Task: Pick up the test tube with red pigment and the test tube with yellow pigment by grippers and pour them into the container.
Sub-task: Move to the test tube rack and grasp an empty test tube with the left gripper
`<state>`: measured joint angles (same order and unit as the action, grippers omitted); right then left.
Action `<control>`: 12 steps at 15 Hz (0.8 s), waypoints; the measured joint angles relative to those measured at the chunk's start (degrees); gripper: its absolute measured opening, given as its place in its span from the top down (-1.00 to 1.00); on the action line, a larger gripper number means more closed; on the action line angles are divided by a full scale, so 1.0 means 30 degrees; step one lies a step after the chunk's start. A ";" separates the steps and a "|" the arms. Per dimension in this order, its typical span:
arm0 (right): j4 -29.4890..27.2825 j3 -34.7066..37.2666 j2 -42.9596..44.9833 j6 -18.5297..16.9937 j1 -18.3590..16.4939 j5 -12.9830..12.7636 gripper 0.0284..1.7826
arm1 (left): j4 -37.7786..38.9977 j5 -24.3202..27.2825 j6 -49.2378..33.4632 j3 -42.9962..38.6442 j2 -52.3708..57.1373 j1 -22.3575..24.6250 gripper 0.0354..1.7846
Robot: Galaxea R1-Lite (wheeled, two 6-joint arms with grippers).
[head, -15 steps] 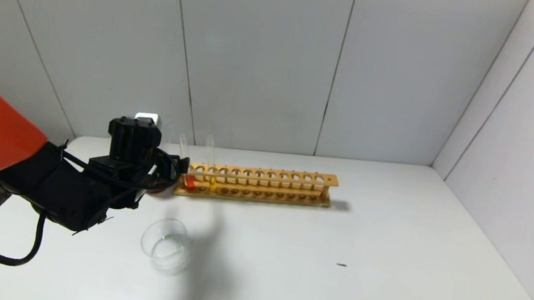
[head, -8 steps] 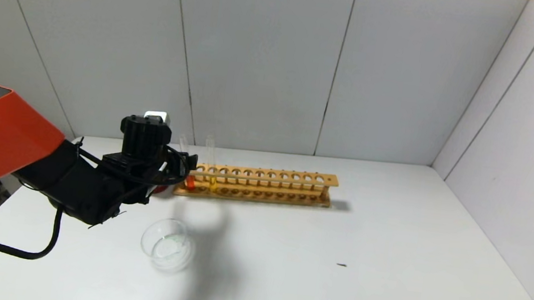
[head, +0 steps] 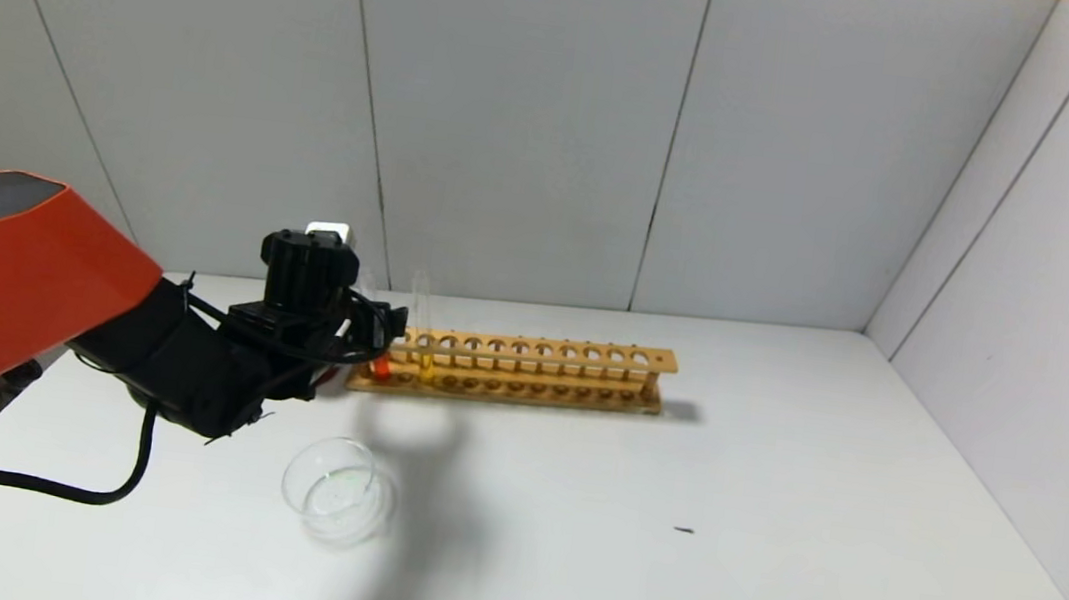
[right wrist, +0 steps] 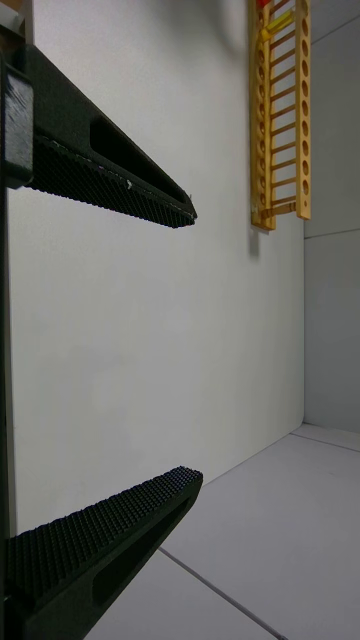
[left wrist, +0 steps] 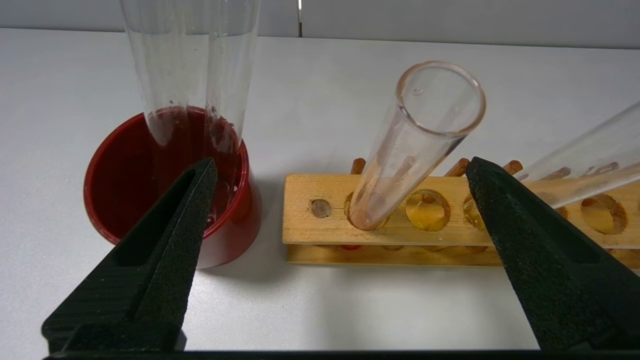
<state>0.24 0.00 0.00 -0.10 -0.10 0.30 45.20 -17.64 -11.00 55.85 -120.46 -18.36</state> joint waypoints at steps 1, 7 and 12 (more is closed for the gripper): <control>-0.0008 0.0000 0.0000 0.0000 0.0000 0.0008 -0.96 | -0.0008 0.0004 0.0012 0.0110 -0.0118 0.0000 -0.96; 0.0000 0.0000 0.0000 0.0000 0.0000 0.0000 -0.96 | -0.0122 0.0398 0.0037 0.0475 -0.0549 0.0004 -0.86; 0.0000 0.0000 0.0000 0.0000 0.0000 0.0000 -0.96 | -0.0130 0.0414 0.0049 0.0658 -0.0801 0.0028 -0.11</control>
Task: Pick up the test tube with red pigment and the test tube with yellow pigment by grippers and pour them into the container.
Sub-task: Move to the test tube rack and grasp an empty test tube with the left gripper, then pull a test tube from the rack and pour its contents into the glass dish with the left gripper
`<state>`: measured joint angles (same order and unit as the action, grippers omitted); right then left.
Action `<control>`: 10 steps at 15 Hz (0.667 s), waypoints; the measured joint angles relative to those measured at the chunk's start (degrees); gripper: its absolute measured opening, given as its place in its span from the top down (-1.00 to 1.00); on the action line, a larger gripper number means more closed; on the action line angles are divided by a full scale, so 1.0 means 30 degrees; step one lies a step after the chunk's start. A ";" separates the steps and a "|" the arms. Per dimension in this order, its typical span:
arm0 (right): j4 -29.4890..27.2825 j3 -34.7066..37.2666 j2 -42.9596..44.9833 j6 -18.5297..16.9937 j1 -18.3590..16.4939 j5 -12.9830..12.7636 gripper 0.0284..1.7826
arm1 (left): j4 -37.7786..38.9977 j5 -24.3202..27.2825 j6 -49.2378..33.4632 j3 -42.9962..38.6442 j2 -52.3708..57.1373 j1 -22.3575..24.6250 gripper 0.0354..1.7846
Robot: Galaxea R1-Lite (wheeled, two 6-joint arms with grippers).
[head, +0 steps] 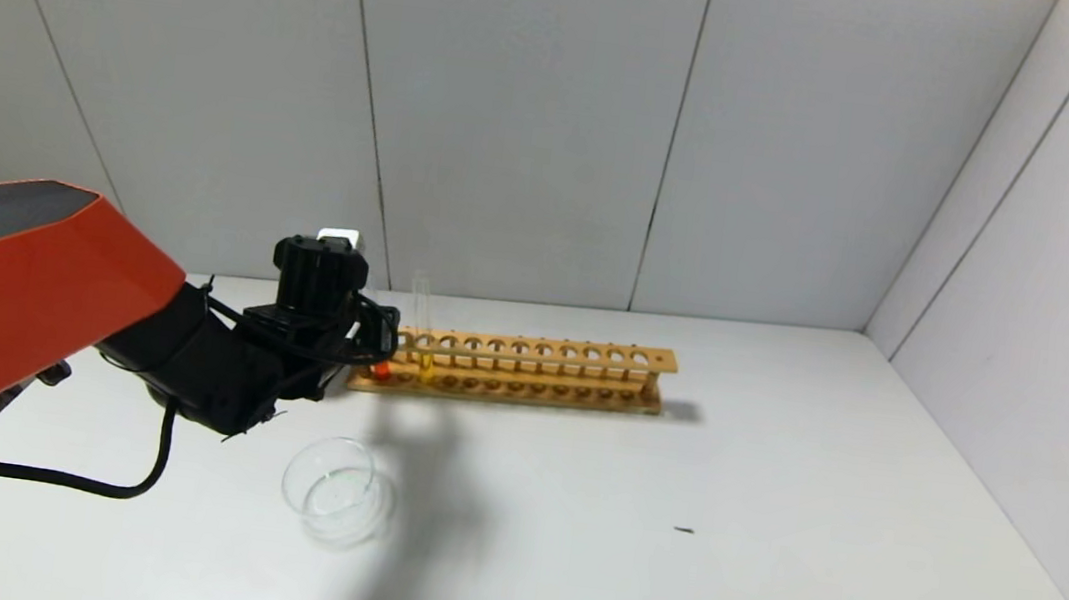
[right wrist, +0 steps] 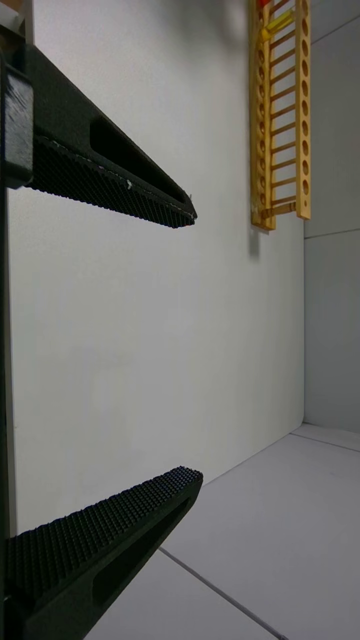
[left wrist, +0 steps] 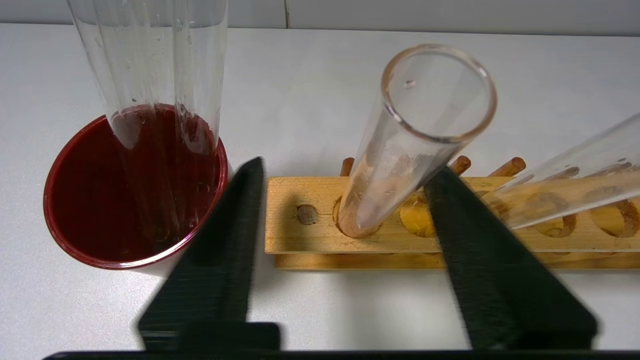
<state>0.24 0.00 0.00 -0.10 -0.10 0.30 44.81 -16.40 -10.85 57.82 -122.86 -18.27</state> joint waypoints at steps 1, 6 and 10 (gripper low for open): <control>0.0000 0.0000 0.0000 0.0000 0.0000 0.0000 -0.96 | 0.0000 0.0028 0.0008 0.0028 -0.0024 0.0000 0.11; 0.0000 0.0000 0.0000 0.0008 0.0000 0.0000 -0.96 | -0.0016 0.0037 0.0110 0.0203 -0.0163 -0.0008 0.69; 0.0000 0.0000 0.0000 0.0000 0.0000 0.0000 -0.96 | -0.0167 -0.0008 0.0163 0.0232 -0.0037 0.0000 0.69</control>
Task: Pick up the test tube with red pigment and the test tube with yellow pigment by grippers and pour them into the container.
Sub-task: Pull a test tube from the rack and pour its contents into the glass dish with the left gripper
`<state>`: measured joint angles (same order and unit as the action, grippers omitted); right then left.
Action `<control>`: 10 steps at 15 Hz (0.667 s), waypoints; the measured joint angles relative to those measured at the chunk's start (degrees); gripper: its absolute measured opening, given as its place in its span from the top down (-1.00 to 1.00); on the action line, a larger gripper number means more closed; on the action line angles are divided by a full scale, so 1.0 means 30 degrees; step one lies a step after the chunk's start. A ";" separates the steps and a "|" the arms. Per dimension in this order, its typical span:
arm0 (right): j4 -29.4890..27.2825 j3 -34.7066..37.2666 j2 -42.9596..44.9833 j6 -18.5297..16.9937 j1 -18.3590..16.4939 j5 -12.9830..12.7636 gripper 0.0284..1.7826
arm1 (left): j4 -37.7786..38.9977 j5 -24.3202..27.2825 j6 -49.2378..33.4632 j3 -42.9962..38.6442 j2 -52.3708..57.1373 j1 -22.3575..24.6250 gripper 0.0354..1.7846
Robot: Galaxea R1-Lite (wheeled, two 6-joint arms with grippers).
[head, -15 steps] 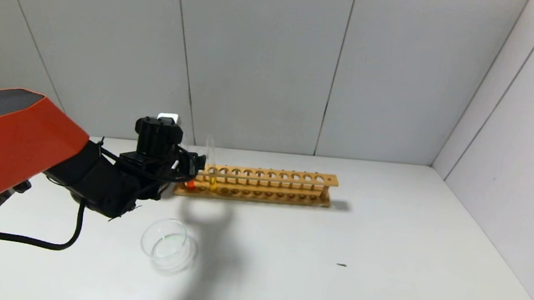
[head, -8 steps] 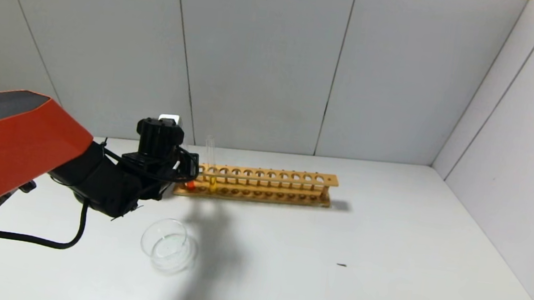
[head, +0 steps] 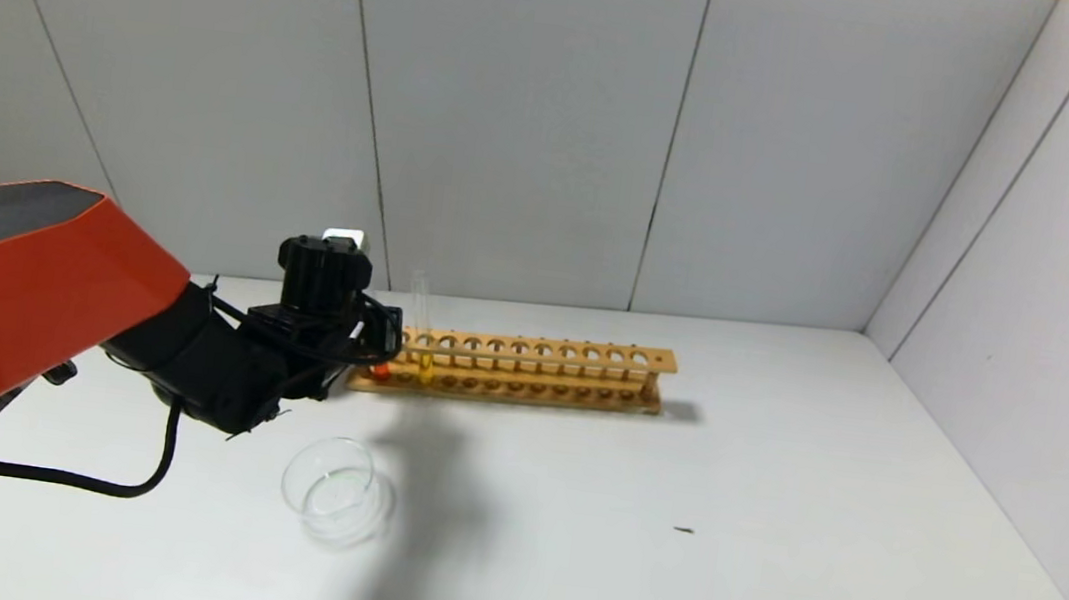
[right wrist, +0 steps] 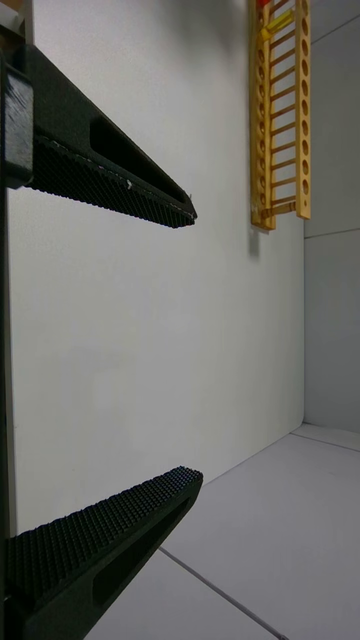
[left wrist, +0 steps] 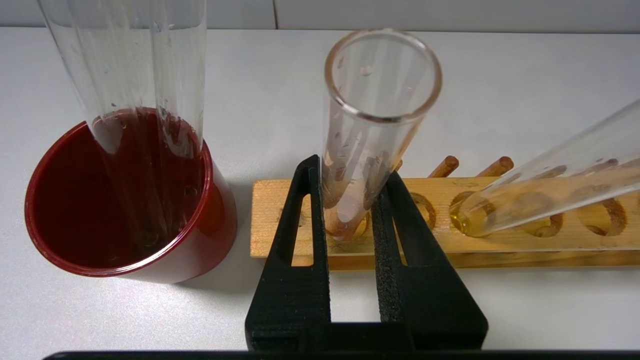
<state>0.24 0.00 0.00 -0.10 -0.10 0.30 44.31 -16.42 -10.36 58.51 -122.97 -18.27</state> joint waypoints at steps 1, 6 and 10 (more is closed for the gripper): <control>-0.0008 0.0000 0.0000 0.0000 0.0000 0.0000 -0.96 | -0.0183 -0.0008 0.0012 0.0008 0.0142 0.0000 0.69; -0.0008 0.0000 0.0000 0.0000 0.0000 0.0008 -0.96 | -0.2085 -0.0028 0.0028 0.0715 0.1768 0.0000 0.69; 0.0000 0.0000 0.0000 0.0000 0.0000 0.0000 -0.96 | -0.4758 -0.0093 0.0187 0.2280 0.3844 0.0000 0.69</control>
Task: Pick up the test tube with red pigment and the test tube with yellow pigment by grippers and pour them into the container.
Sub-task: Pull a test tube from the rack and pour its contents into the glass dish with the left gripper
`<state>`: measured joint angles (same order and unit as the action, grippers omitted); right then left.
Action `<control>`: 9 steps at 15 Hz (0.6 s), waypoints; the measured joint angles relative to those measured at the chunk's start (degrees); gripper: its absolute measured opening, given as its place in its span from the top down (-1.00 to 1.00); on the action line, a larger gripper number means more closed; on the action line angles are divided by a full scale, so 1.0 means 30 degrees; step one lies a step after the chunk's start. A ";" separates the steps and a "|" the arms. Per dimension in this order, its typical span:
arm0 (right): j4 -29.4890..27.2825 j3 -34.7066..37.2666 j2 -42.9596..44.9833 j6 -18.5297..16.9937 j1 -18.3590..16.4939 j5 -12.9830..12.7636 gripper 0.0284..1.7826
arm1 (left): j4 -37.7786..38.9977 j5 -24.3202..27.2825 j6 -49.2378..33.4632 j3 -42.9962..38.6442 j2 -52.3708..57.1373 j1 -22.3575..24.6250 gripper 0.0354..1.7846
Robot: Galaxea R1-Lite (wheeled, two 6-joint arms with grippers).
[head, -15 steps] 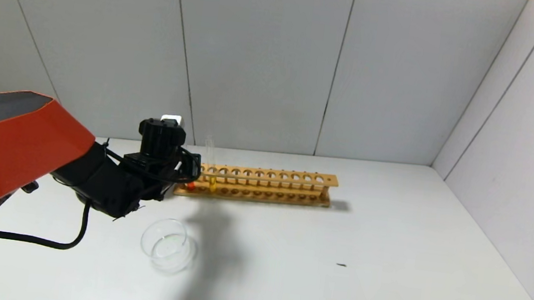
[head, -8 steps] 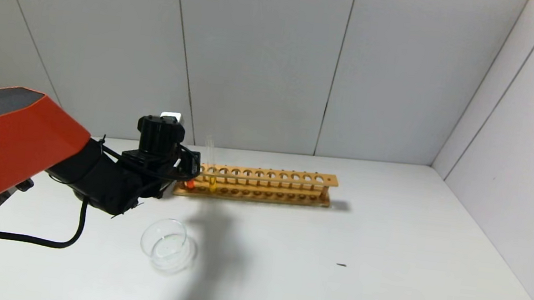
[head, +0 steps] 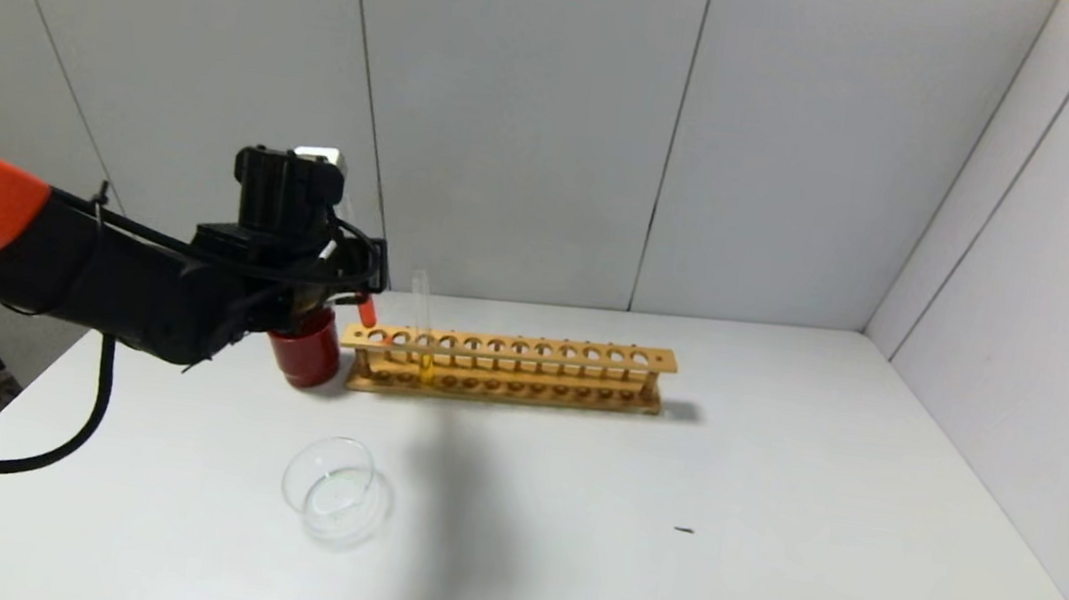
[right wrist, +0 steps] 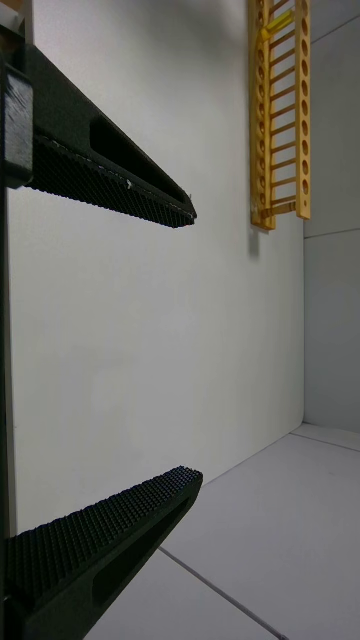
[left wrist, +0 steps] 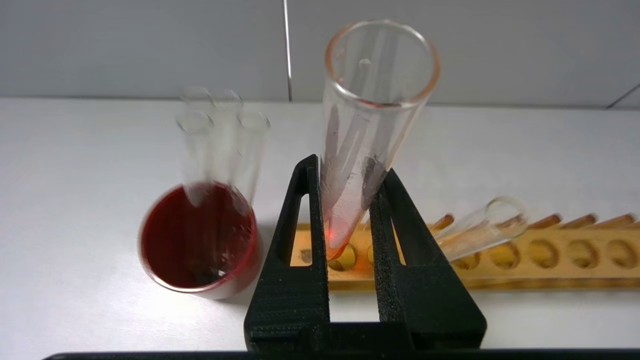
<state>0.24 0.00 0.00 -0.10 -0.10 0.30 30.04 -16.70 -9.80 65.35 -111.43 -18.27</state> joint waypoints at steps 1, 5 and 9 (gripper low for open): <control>0.0000 0.0000 0.0000 0.0000 0.0000 0.0008 -0.96 | -0.0825 0.0008 0.0219 0.0520 0.0658 -0.0016 0.69; 0.0000 0.0000 0.0000 0.0008 0.0000 0.0000 -0.96 | -0.2966 0.0008 0.1065 0.1516 0.3194 -0.0016 0.69; 0.0000 0.0000 0.0000 0.0000 0.0000 0.0008 -0.96 | -0.5348 -0.0024 0.1792 0.0110 0.6217 0.0012 0.69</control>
<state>0.24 0.00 0.00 -0.10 -0.10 0.33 13.99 -16.77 -4.43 65.68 -92.78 -18.24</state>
